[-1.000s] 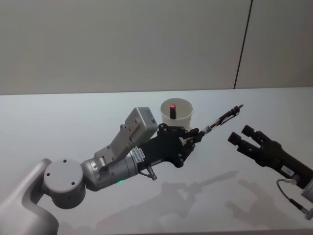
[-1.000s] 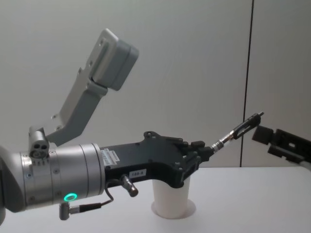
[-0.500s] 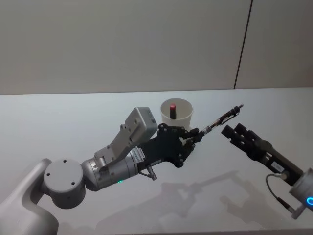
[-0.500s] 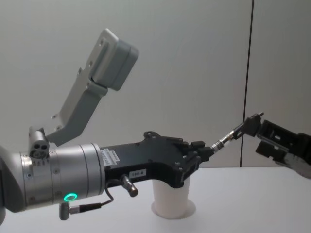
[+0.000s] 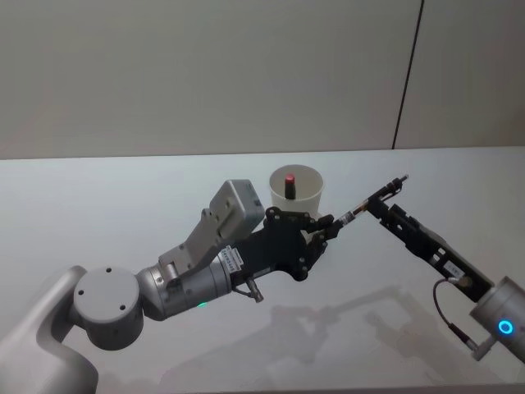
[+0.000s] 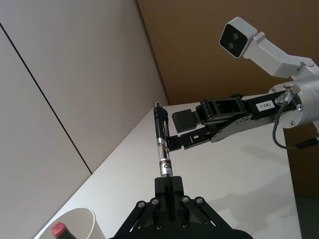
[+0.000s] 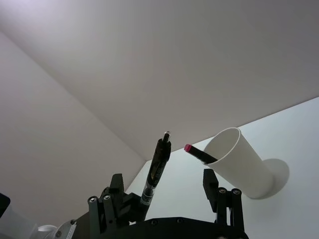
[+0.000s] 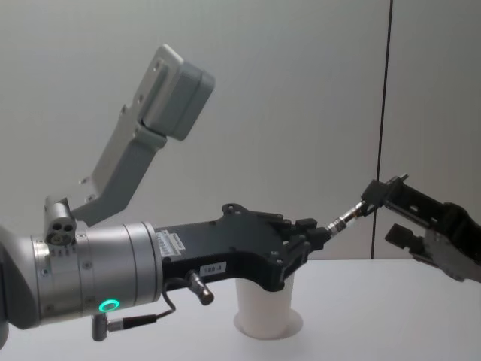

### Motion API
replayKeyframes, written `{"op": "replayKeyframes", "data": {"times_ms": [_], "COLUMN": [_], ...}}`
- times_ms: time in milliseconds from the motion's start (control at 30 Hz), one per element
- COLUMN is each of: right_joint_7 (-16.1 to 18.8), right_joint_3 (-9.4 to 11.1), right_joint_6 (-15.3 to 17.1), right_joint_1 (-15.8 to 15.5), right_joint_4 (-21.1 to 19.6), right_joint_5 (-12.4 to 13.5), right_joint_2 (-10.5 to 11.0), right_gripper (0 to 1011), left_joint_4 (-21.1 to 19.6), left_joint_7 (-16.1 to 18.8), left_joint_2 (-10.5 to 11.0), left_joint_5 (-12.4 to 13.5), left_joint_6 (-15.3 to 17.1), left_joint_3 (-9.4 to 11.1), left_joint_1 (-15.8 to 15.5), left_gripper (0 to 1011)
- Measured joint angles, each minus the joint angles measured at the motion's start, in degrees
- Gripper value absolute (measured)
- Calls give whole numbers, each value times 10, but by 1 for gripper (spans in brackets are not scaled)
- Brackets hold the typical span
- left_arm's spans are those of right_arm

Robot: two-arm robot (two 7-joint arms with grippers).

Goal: Place the pen into the pen holder.

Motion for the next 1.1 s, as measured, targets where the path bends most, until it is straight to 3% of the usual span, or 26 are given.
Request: {"op": "replayKeyframes", "data": {"times_ms": [633,1100], "right_joint_7": [-22,-22], "right_joint_3": [-15,-21], "right_joint_6": [3,-7], "right_joint_1": [17,23], "right_joint_4": [9,16], "right_joint_5": [38,45], "right_joint_2": [-12,-13], "right_gripper": [1001,1001], "left_joint_4": [0,0], "left_joint_7": [0,0], "left_joint_2": [0,0], "left_joint_5": [0,0], "left_joint_6": [0,0], "left_joint_3": [0,0], "left_joint_1": [0,0], "left_gripper": [99,99]}}
